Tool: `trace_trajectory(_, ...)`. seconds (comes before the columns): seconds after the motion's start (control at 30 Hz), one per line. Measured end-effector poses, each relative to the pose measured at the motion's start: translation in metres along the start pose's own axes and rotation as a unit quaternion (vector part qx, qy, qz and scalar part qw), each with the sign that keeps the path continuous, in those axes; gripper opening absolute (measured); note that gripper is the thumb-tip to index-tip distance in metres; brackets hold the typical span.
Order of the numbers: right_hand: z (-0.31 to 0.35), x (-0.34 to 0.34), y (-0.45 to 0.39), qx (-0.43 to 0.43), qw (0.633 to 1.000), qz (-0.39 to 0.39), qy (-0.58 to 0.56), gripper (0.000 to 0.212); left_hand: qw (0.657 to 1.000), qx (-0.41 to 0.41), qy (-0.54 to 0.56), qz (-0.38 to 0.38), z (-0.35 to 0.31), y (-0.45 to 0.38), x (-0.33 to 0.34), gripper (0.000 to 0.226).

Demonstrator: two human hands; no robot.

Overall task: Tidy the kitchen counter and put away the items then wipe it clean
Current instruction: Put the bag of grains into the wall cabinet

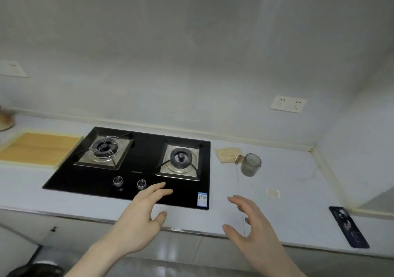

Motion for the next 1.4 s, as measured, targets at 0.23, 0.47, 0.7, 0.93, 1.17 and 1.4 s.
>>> trace_trajectory(0.23, -0.011, 0.019, -0.061, -0.065, 0.992, 0.107, -0.028, 0.053, 0.994, -0.082, -0.033, -0.064, -0.001, 0.006, 0.002, 0.055)
trace_trajectory(0.47, -0.006, 0.048, -0.091, -0.121, 0.975, 0.180, -0.049, 0.052, 0.980, -0.136, -0.069, -0.131, -0.023, 0.032, -0.014, 0.049)
trace_trajectory(0.7, 0.031, 0.097, -0.098, -0.156, 0.961, 0.216, -0.068, 0.052, 0.964, -0.171, -0.133, -0.153, -0.011, 0.073, -0.060, 0.048)
trace_trajectory(0.93, 0.026, 0.102, -0.108, -0.115, 0.976, 0.175, -0.065, 0.047, 0.975, -0.127, -0.132, -0.122, 0.007, 0.044, -0.060, 0.052)
trace_trajectory(1.17, -0.043, 0.077, -0.160, -0.018, 0.994, 0.102, -0.016, 0.047, 0.990, -0.084, -0.093, -0.064, 0.006, -0.016, -0.019, 0.055)
trace_trajectory(1.4, -0.118, 0.089, -0.255, 0.057, 0.986, 0.118, 0.102, 0.067, 0.993, -0.080, -0.065, -0.053, -0.001, -0.089, 0.028, 0.056)
Point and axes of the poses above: each hand's wrist, its own y-axis away from the middle knuckle, its own x-axis out of the palm, z = x × y, the point moved 2 cm from there along -y, towards the middle knuckle, and after that the axes turned 15 degrees about -z, right-handed, at the moved point
